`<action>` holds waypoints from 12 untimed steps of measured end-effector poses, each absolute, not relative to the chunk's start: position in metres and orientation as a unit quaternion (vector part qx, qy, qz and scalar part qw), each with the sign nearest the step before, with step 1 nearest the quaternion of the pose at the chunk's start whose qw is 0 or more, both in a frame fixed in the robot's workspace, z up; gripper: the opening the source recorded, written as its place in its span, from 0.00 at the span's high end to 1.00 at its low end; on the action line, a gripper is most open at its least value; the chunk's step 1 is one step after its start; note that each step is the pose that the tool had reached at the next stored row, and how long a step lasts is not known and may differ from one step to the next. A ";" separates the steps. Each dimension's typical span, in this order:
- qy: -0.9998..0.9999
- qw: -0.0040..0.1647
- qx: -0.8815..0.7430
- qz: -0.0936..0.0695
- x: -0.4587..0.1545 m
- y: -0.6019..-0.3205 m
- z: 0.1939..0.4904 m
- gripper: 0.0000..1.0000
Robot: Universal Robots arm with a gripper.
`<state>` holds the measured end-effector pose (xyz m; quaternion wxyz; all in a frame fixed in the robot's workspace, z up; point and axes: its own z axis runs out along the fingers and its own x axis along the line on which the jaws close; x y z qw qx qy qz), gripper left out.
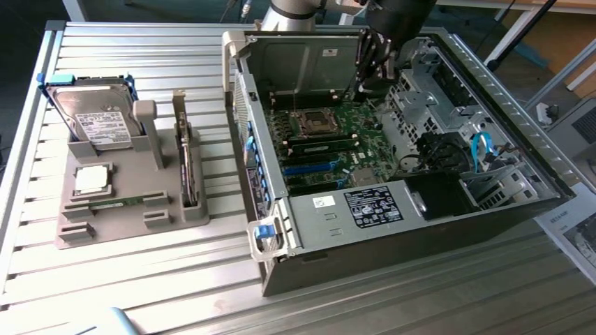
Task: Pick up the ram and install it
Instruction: 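Press down the ram until it locks into place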
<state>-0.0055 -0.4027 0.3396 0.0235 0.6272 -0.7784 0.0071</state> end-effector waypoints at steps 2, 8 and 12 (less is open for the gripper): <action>-0.790 0.024 0.612 0.007 -0.005 -0.403 0.340 0.90; -0.827 0.024 0.562 0.005 -0.005 -0.403 0.340 0.90; -0.850 0.024 0.527 0.004 -0.005 -0.403 0.340 0.90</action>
